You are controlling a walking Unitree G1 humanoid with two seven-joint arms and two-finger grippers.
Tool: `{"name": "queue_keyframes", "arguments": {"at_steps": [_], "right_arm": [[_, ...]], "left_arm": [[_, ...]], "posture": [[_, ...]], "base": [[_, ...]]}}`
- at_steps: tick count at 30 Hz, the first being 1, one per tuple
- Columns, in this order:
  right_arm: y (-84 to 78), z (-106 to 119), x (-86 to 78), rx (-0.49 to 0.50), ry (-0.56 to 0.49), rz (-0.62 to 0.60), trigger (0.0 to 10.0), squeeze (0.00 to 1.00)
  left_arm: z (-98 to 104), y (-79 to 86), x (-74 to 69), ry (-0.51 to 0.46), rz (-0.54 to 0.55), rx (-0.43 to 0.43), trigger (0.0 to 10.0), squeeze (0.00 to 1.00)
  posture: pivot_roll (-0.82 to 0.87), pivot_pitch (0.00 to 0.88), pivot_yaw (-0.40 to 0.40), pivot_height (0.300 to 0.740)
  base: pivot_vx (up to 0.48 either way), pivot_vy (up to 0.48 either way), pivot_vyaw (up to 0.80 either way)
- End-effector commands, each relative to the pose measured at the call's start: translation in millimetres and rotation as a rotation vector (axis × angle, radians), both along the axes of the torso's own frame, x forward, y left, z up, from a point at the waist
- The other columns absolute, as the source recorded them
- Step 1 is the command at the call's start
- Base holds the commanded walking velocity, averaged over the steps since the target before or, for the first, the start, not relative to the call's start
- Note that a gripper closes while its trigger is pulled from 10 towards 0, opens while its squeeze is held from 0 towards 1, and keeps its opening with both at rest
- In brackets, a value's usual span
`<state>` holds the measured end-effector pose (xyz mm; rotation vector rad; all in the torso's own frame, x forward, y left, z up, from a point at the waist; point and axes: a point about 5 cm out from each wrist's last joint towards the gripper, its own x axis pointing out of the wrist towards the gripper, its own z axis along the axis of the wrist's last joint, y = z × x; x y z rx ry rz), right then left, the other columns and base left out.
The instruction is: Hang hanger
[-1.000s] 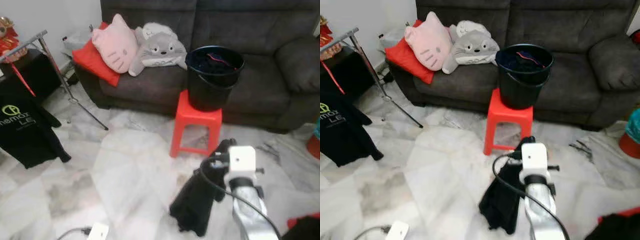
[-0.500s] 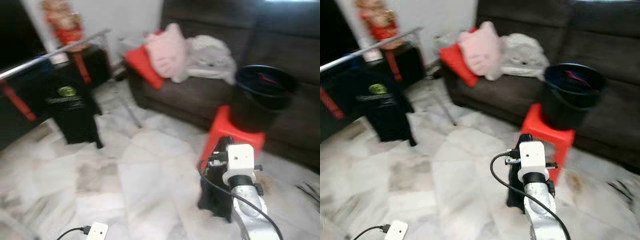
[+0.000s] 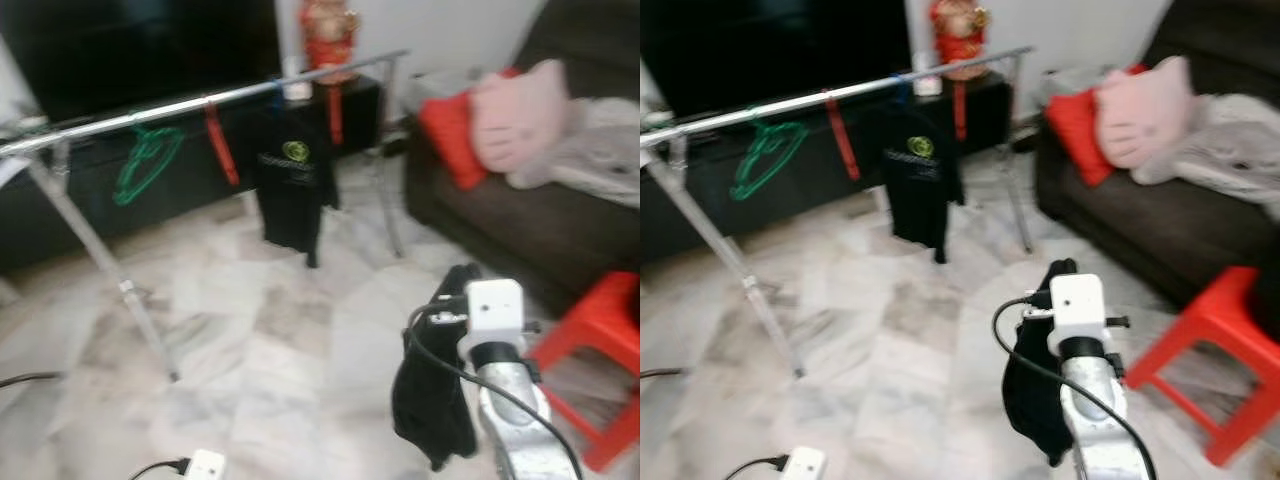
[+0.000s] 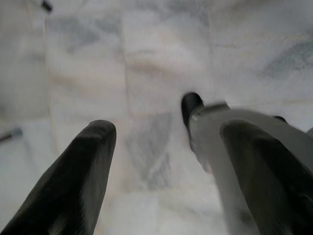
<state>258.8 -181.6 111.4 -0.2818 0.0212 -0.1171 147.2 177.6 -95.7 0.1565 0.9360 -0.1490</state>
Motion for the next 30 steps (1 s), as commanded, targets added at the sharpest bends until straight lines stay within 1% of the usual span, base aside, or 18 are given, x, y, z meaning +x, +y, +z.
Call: {"name": "queue_keyframes", "arguments": {"at_steps": [1,5,6,10,11,12,13,16,21,25,28,30], "right_arm": [[3.7,6,3.3,0.016,-0.030,0.009,10.0,0.00],[6.6,2,4.1,0.028,-0.022,0.001,10.0,0.00],[6.1,-3,3.1,0.027,-0.007,-0.007,10.0,0.00],[3.0,-11,1.6,0.048,0.021,-0.023,10.0,0.00],[2.2,-13,1.3,0.056,0.031,-0.026,10.0,0.00],[-3.8,-22,0.5,0.072,0.062,-0.053,10.0,0.00],[-6.7,-27,0.2,0.085,0.075,-0.067,10.0,0.00],[-12.4,-33,1.0,0.121,0.092,-0.108,10.0,0.00],[-7.0,-30,6.6,0.142,0.071,-0.105,10.0,0.00],[-4.3,-32,5.3,0.151,0.069,-0.102,10.0,0.00],[-4.5,-31,4.3,0.164,0.064,-0.103,10.0,0.00],[-5.8,-31,4.5,0.154,0.069,-0.106,10.0,0.00]], "left_arm": [[1,6.6,0.7,-0.003,0.001,0.021,10.0,0.00],[2,12.1,-0.1,-0.007,0.007,0.032,10.0,0.00],[2,15.3,-0.8,-0.006,0.010,0.037,10.0,0.00],[2,18.1,0.0,-0.008,0.013,0.038,10.0,0.00],[3,18.6,0.3,-0.010,0.014,0.039,10.0,0.00],[4,18.8,2.3,-0.015,0.016,0.038,10.0,0.00],[4,18.6,3.1,-0.018,0.014,0.038,10.0,0.00],[5,18.7,5.9,-0.029,0.011,0.039,10.0,0.00],[10,23.6,12.8,-0.074,0.024,0.047,10.0,0.00],[10,24.5,11.9,-0.076,0.027,0.045,10.0,0.00],[9,24.0,9.9,-0.066,0.027,0.045,10.0,0.00],[8,22.9,8.6,-0.058,0.026,0.041,10.0,0.00]], "posture": [[-0.12,0.000,0.014,0.740],[-0.11,0.000,0.023,0.740],[-0.11,0.000,0.028,0.740],[-0.12,0.000,0.036,0.740],[-0.12,0.000,0.036,0.740],[-0.12,0.000,0.045,0.740],[-0.12,0.000,0.045,0.740],[-0.11,0.000,0.052,0.740],[-0.11,0.000,0.055,0.740],[-0.11,0.000,0.059,0.740],[-0.11,0.000,0.057,0.740],[-0.12,0.000,0.055,0.740]], "base": [[0.000,0.000,0.80],[0.000,0.000,0.80],[0.000,0.000,0.80],[0.000,0.000,0.70],[0.000,0.000,0.00],[0.000,0.000,0.00],[0.000,0.000,0.00],[0.000,0.000,0.00],[0.000,0.000,0.00],[0.000,0.000,0.00],[0.000,0.000,0.00],[0.000,0.000,0.00]]}}
